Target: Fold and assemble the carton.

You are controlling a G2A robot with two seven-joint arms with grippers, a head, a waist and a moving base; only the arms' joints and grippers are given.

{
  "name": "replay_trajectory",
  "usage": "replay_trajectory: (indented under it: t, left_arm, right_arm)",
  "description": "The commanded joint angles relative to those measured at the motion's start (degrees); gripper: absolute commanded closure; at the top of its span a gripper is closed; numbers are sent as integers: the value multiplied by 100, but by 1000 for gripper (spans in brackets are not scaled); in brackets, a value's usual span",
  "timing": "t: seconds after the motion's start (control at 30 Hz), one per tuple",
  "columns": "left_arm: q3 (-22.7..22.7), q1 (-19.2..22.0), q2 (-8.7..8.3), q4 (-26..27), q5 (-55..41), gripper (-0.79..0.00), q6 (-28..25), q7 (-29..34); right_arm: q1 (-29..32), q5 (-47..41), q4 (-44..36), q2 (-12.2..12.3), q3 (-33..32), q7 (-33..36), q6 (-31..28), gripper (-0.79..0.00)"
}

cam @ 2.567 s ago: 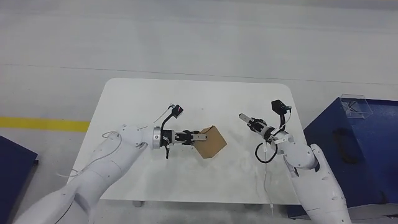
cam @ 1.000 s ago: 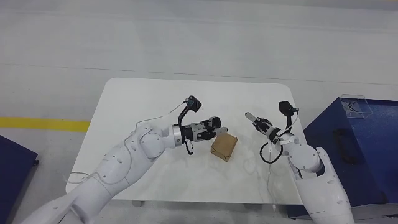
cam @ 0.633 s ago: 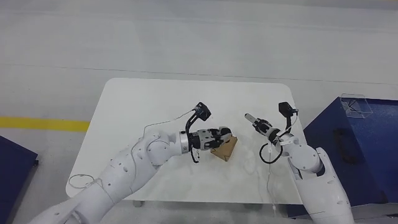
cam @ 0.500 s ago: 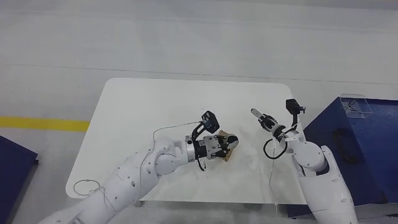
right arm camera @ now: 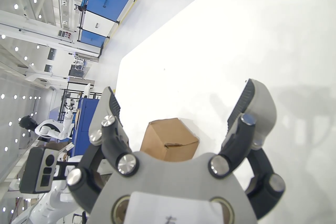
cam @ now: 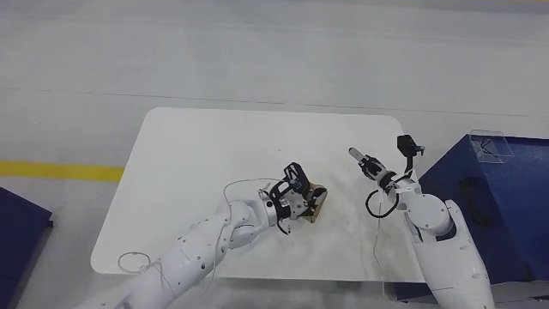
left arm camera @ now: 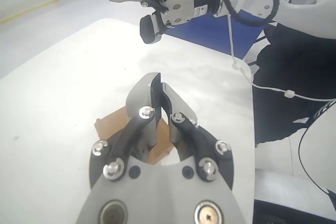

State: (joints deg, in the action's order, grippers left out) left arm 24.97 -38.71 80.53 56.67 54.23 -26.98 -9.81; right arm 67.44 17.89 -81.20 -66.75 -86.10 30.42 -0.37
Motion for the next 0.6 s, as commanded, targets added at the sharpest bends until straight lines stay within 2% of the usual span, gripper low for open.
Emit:
replay_trajectory:
  t: [0.0, 0.17, 0.27, 0.43, 0.57]
  left_arm:
    - [-32, 24, 79, -167, -59, 0, 2, 294]
    - [-53, 107, 247, -435, -98, 0, 31, 647]
    - [9, 143, 313, -485, -88, 0, 78, 560]
    - [165, 73, 318, -437, 48, 0, 20, 220]
    - [174, 50, 358, -557, 114, 0, 32, 648]
  right_arm:
    - [0, 0, 0, 0, 0, 0, 0, -785]
    - [0, 0, 0, 0, 0, 0, 0, -785]
    - [0, 0, 0, 0, 0, 0, 0, -785]
    - [0, 0, 0, 0, 0, 0, 0, -785]
    - [0, 0, 0, 0, 0, 0, 0, -785]
